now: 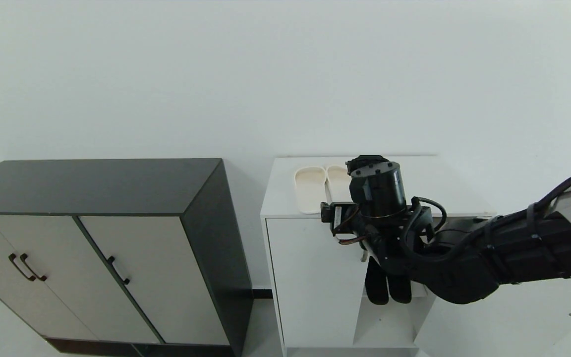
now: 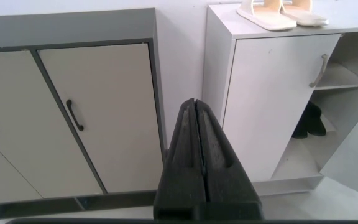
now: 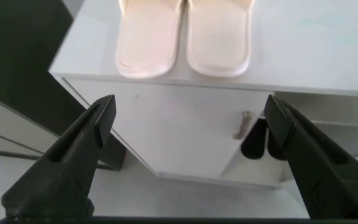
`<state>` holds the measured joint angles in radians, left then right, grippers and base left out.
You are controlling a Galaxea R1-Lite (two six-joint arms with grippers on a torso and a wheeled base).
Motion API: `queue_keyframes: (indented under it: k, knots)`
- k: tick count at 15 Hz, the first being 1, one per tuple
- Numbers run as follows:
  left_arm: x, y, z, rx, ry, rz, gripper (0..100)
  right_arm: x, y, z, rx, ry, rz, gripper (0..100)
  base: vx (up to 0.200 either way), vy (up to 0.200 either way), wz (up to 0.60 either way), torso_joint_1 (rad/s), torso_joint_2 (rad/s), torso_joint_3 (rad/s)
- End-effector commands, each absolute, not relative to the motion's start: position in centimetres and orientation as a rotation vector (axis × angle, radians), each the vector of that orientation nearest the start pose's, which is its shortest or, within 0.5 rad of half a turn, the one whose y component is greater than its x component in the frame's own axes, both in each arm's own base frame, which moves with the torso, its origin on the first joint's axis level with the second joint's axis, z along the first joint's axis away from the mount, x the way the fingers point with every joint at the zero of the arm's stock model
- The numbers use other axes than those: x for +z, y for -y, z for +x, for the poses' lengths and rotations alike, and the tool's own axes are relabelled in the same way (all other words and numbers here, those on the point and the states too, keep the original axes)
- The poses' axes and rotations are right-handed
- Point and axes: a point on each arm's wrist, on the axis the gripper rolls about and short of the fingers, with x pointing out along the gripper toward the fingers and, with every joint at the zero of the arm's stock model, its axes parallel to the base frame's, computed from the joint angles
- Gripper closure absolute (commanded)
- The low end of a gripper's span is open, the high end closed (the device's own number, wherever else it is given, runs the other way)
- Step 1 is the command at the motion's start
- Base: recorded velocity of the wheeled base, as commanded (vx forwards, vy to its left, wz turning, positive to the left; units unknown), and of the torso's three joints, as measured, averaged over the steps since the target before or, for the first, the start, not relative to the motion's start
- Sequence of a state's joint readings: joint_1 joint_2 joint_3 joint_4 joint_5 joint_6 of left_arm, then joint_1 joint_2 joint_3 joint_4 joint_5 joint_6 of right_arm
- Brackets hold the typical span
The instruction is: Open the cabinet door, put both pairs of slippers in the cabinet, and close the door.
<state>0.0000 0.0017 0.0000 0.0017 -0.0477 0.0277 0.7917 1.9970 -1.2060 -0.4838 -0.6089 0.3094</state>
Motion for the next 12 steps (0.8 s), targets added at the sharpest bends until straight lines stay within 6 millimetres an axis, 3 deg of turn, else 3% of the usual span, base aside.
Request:
queue_keyframes:
  k: [1,4,12]
  knots:
    - [7.5,0.1,-2.3,-0.048,-0.002,0.028,100,15.8,-27.6,29.0,0.143,-0.270,0.094,0,0.000,0.000,0.00,0.000,0.00,0.000]
    - [7.5,0.1,-2.3,-0.048,-0.002,0.026,100,15.3,-27.7,29.1,0.145,-0.270,0.080,0,0.000,0.000,0.00,0.000,0.00,0.000]
    - [7.5,0.1,-2.3,-0.048,-0.002,0.024,100,14.3,-28.0,29.4,0.152,-0.249,0.059,0,0.200,0.000,0.00,0.004,0.00,0.004]
